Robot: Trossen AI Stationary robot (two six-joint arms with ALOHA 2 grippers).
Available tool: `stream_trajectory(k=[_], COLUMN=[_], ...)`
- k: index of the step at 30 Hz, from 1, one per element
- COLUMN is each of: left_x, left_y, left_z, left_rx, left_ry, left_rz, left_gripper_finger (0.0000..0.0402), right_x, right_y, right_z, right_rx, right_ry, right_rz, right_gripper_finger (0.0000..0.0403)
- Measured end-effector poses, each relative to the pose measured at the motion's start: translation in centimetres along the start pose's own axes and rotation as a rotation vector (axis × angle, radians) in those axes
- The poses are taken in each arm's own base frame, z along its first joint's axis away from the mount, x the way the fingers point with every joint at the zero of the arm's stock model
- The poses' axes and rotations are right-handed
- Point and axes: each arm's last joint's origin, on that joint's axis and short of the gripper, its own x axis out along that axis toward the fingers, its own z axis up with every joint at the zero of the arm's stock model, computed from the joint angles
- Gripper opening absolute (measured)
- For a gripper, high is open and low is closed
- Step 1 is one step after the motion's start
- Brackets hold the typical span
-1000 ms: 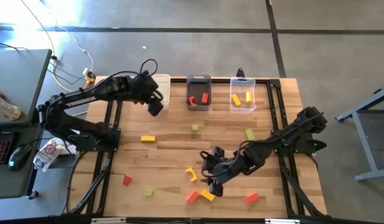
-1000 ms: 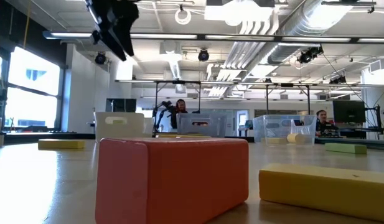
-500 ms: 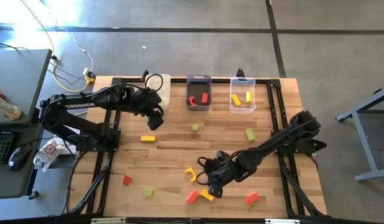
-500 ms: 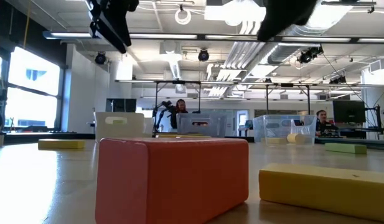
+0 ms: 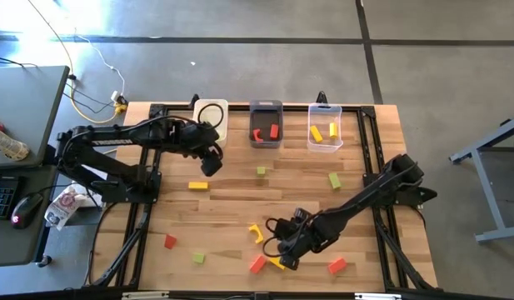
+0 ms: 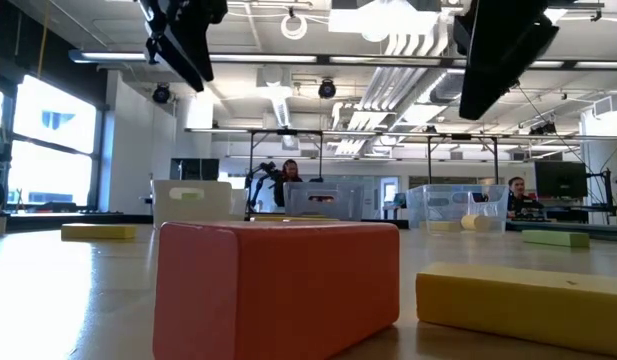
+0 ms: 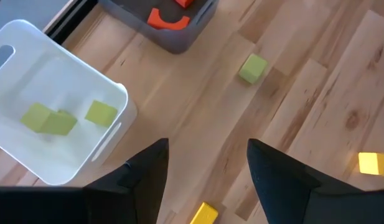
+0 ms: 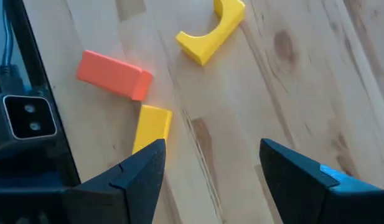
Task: Sort & place blocks by color
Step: Put the yellow block into the transparent bin
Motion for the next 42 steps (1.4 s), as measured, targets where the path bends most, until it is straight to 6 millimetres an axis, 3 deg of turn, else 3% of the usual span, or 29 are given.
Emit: stream_trajectory(k=[9, 24, 42], left_x=[0.2, 0.2, 0.2], left_y=[-0.1, -0.1, -0.1], left_z=[0.1, 0.2, 0.2], left_rx=[-0.012, -0.052, -0.073], left_ry=[0.003, -0.007, -0.013], left_rz=[0.006, 0.005, 0.006], left_gripper_finger=[0.0204, 0.0204, 0.0204], right_x=[2.7, 4.7, 8.3], right_y=[1.1, 3.4, 4.2], right_z=[-1.2, -2.4, -3.9], right_rx=[0.011, 0.034, -0.041], right_ry=[0.027, -0.038, -0.014], right_rz=[-0.018, 0.05, 0.031], right_gripper_finger=[0.0247, 0.0247, 0.0247])
